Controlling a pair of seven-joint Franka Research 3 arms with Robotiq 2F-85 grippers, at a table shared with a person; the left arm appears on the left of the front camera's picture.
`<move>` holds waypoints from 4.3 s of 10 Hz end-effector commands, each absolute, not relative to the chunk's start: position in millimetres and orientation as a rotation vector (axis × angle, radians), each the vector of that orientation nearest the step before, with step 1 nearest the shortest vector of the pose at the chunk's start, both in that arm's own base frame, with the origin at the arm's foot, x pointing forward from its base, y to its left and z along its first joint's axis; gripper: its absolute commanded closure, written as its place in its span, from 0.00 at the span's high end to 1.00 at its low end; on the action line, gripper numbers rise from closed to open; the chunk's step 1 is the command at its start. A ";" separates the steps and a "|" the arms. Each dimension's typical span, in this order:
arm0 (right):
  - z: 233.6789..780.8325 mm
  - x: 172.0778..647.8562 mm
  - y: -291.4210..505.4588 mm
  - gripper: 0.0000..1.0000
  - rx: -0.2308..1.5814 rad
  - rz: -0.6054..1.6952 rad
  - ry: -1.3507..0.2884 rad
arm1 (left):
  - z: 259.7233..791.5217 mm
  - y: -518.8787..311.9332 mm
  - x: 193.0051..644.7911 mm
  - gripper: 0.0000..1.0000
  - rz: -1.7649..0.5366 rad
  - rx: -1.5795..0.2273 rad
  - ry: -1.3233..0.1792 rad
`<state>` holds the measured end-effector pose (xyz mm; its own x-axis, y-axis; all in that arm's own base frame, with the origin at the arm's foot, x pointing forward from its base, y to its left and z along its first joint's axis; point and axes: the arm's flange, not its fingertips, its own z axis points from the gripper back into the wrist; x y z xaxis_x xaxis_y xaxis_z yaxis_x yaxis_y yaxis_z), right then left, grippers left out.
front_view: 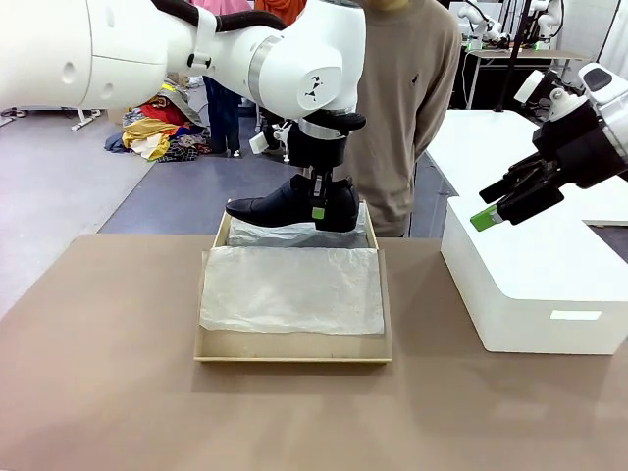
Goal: Pack the shoes into the box.
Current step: Place the other shoe of the Shoes into the Shoes Box, then close the Shoes Box.
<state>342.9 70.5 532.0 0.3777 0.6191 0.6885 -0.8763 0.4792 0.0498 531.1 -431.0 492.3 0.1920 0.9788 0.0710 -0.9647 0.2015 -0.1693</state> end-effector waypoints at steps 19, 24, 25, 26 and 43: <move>532.1 343.9 70.4 1.00 0.466 1.004 -0.669 | 428.2 -442.5 549.2 0.00 1.471 -0.046 -0.059; 532.1 343.9 70.4 1.00 0.466 1.004 -0.669 | 423.9 -443.0 551.5 0.00 1.468 -0.013 -0.056; 532.1 343.9 70.4 1.00 0.466 1.004 -0.669 | 426.7 -442.3 551.1 0.16 1.461 -0.010 -0.044; 532.1 343.9 70.4 1.00 0.466 1.004 -0.669 | 434.6 -442.2 551.2 0.22 1.446 0.005 -0.030; 532.1 343.9 70.4 1.00 0.466 1.004 -0.669 | 496.8 -415.2 558.0 1.00 1.455 0.009 -0.058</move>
